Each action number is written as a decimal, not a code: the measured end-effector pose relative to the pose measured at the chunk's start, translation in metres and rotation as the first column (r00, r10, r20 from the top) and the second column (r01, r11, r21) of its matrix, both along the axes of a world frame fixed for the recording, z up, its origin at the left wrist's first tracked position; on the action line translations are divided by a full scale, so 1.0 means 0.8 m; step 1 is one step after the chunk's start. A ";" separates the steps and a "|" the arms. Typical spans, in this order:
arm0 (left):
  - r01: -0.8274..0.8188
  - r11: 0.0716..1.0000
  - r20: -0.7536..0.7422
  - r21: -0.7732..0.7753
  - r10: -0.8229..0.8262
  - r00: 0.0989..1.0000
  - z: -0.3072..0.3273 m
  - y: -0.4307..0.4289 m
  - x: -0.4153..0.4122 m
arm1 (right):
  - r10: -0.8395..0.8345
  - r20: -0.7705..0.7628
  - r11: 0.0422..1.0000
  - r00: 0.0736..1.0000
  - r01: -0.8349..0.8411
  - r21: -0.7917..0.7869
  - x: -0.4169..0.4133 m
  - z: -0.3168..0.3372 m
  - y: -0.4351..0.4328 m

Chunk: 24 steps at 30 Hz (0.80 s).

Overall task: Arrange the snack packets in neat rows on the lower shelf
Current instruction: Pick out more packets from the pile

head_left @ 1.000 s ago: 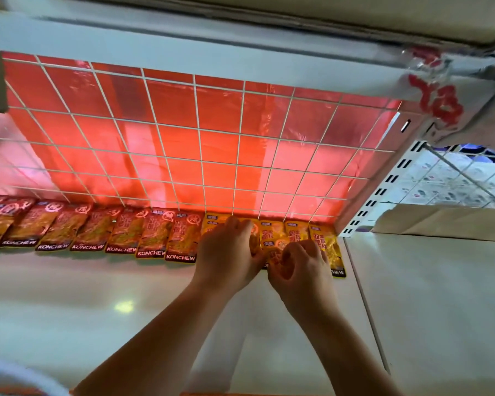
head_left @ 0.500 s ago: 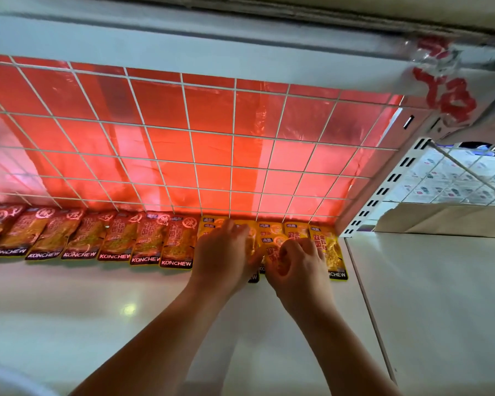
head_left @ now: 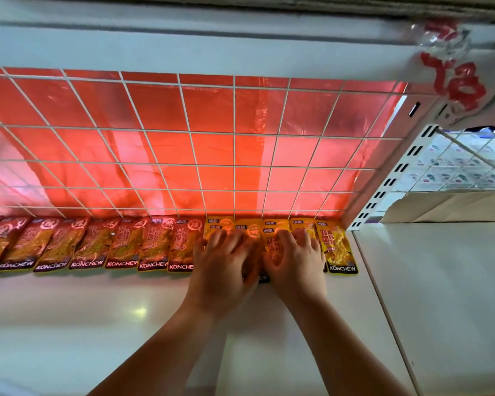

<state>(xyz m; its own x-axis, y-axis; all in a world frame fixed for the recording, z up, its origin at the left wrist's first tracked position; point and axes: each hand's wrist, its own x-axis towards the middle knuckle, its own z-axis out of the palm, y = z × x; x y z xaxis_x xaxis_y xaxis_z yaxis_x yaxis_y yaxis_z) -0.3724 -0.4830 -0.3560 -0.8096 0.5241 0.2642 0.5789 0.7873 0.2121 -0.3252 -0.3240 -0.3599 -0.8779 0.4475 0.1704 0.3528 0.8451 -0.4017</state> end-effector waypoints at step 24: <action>0.010 1.000 0.010 -0.007 -0.010 1.000 -0.009 -0.001 -0.006 | -0.046 -0.007 0.998 0.999 0.046 0.033 0.000 -0.006 -0.002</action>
